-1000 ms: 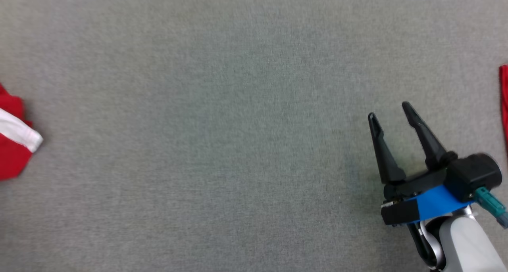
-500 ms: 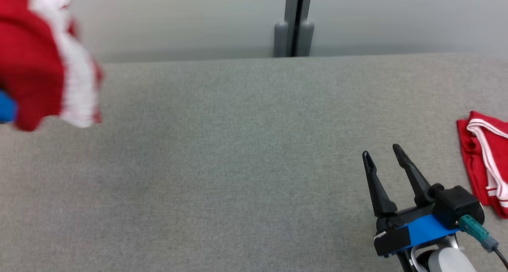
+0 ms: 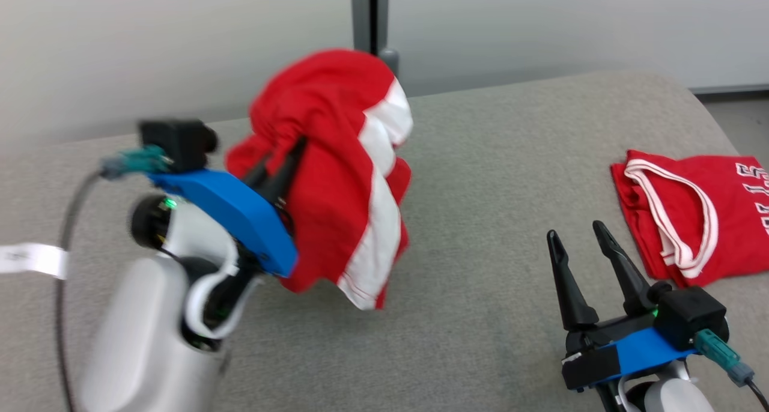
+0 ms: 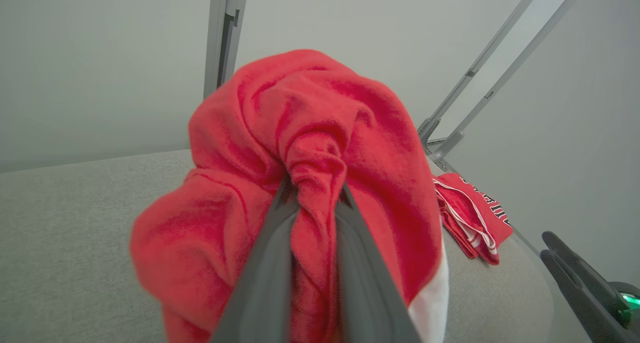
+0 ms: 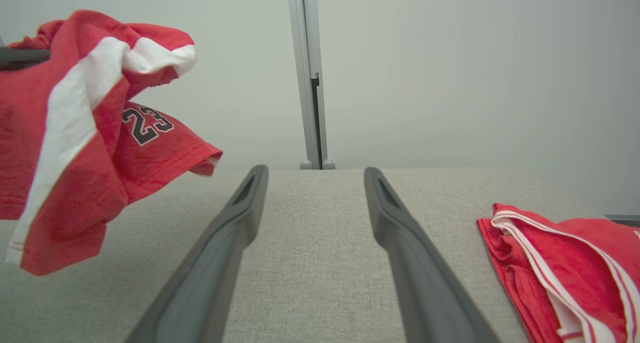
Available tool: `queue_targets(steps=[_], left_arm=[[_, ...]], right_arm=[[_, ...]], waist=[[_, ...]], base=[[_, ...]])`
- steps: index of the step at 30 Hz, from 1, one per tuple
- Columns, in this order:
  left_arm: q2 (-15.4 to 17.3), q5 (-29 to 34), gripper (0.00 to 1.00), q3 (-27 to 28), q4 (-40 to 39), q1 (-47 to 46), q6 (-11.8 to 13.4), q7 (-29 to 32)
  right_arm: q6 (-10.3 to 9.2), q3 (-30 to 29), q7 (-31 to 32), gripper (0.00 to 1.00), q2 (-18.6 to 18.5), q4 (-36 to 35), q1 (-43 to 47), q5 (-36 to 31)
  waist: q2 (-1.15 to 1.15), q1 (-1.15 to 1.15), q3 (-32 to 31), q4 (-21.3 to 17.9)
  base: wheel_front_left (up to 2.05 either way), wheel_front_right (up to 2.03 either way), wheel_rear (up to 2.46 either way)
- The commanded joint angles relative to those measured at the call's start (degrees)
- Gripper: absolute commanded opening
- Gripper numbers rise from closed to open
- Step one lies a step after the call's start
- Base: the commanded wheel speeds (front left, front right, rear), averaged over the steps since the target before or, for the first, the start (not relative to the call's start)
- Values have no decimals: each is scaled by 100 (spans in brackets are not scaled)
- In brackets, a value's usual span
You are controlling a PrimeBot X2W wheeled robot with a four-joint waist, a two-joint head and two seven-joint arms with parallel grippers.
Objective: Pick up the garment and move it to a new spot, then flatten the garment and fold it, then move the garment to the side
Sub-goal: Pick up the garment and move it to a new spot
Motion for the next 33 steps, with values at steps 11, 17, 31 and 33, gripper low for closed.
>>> queue_targets(steps=[11,17,31,33], left_arm=[[-618,459,24,-627,2017,267,22,-1421],[-678,470,100,-817,2668,164,-38,-1844],[-113,784,100,-525,1969,831,-16,-3950],[-56,790,100,-486,1948,915,2,-4038]], right_arm=[[2,155,-16,100,73,15,-119,68],[2,111,-28,100,68,30,-98,38],[3,-186,92,100,11,-71,164,24],[2,-206,105,100,9,-82,172,18]], waist=[[0,0,235,-481],[0,0,256,-399],[0,0,-84,197],[0,0,-108,232]], base=[[0,0,0],[0,0,0],[0,0,0],[0,0,0]])
